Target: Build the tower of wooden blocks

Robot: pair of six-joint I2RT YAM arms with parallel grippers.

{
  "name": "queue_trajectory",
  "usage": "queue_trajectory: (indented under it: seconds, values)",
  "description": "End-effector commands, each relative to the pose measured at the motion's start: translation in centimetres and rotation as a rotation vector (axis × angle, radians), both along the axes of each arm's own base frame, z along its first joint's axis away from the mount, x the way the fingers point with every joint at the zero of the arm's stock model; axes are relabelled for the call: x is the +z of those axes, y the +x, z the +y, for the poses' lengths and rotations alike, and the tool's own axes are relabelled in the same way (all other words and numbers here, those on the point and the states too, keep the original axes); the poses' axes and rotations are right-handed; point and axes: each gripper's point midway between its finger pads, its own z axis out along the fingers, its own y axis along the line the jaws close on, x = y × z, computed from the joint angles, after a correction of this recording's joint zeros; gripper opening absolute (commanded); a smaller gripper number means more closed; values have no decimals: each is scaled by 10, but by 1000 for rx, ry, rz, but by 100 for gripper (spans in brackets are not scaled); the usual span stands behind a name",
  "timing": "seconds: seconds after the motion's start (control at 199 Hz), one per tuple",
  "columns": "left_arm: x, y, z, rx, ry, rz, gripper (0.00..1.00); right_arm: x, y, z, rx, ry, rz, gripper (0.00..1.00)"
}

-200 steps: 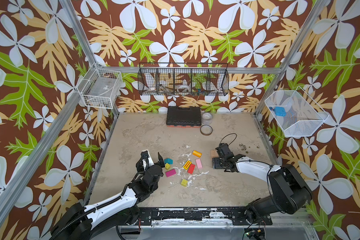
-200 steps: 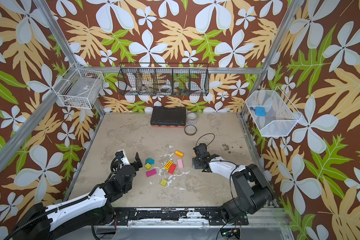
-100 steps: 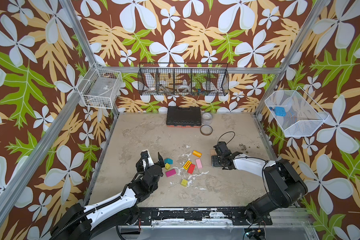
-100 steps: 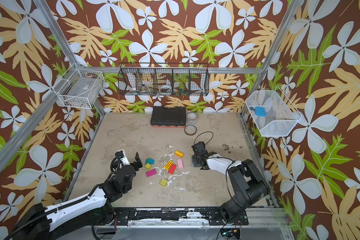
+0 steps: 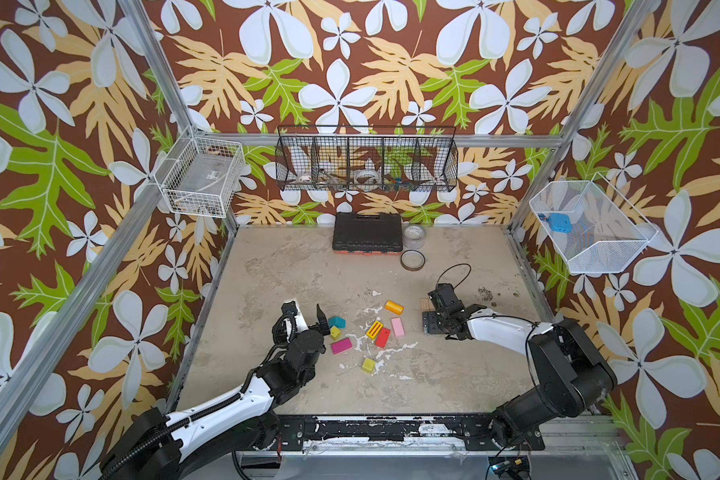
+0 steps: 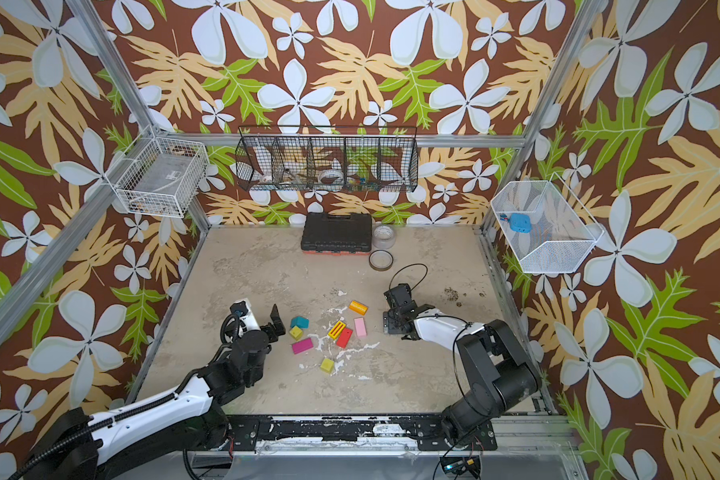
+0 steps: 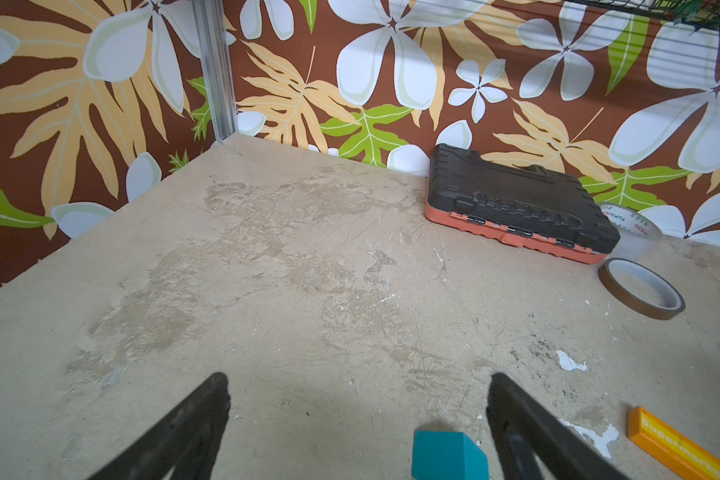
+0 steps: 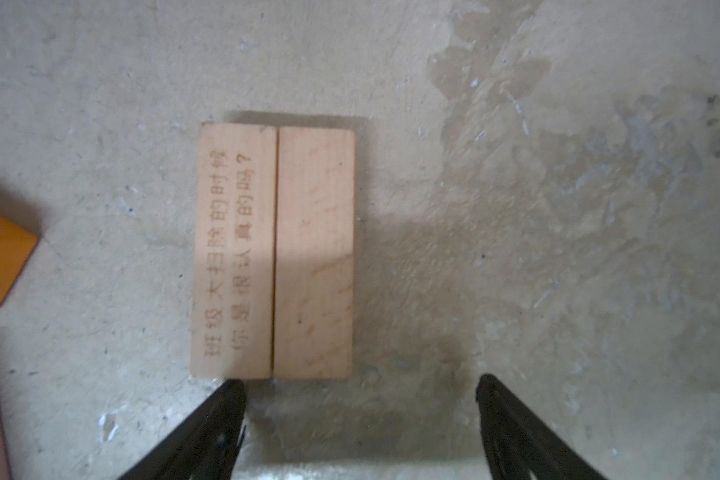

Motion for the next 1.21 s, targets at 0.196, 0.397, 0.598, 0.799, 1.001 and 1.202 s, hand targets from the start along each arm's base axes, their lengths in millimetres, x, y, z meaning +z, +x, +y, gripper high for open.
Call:
queue_trajectory:
  seconds: [0.196, 0.397, 0.598, 0.799, 1.001, 1.202]
  values:
    - [4, 1, 1, 11, -4, -17, 97, 14, 4, 16, 56, 35, -32, 100]
    - [4, 1, 1, 6, -3, -15, 97, 22, 27, 18, 0, -13, -12, 100]
    - [5, 0, 1, 0, -11, -23, 97, 15, 37, 21, -4, -29, 11, 94]
    - [4, 1, 0, -2, -9, -21, 97, 5, 37, 18, -8, -11, 32, 83]
    - [4, 1, -1, -4, -5, -17, 97, -1, 38, 22, 0, 3, 44, 73]
    - [3, 2, -2, -6, -3, -14, 97, -7, 37, 25, 10, 9, 64, 63]
